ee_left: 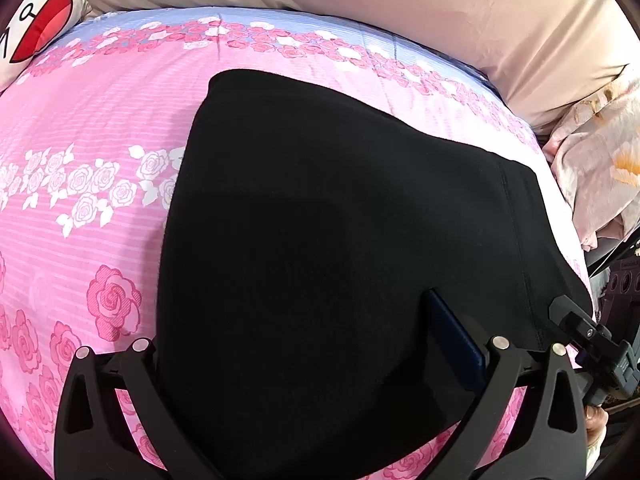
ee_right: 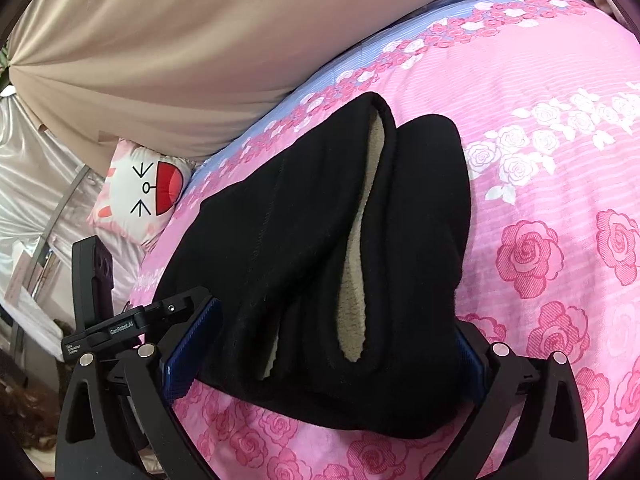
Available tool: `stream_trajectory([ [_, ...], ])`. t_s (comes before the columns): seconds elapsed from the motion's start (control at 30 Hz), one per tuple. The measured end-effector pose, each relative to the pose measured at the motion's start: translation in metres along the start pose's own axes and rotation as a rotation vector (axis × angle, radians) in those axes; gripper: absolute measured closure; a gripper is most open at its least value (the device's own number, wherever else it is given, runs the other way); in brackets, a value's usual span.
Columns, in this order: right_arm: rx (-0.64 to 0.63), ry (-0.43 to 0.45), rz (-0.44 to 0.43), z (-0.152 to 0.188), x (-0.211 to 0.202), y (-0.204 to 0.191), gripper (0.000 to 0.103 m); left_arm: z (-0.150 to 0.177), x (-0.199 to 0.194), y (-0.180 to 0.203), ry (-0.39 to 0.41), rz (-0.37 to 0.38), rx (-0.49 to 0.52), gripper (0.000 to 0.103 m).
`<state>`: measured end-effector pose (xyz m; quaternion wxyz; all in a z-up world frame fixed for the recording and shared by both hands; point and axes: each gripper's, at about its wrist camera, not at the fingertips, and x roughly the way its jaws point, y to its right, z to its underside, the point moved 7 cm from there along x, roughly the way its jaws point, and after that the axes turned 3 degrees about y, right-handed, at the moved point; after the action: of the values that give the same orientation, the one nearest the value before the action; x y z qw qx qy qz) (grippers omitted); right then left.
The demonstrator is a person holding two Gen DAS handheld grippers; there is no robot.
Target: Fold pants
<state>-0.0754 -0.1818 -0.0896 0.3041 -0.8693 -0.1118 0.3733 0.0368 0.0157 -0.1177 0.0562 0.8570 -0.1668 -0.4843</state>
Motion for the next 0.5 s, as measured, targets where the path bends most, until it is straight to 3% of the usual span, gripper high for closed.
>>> stream_trajectory([
  [0.17, 0.005, 0.013, 0.018, -0.004, 0.008, -0.005, 0.009, -0.004, -0.001, -0.003, 0.039, 0.000, -0.055, 0.005],
  [0.23, -0.007, 0.010, 0.051, -0.004, 0.011, -0.004, 0.030, -0.005, -0.002, -0.005, 0.061, -0.004, -0.097, 0.005],
  [0.33, 0.044, 0.010, 0.021, -0.005, 0.012, 0.000, 0.042, -0.006, -0.002, -0.004, 0.067, -0.005, -0.102, 0.005],
  [0.43, 0.074, 0.008, 0.000, -0.005, 0.011, 0.002, 0.044, -0.007, -0.006, -0.006, 0.063, 0.021, -0.125, 0.009],
  [0.5, 0.122, -0.004, -0.023, -0.003, 0.007, 0.005, 0.040, -0.006, -0.014, -0.011, 0.064, 0.064, -0.146, 0.022],
])
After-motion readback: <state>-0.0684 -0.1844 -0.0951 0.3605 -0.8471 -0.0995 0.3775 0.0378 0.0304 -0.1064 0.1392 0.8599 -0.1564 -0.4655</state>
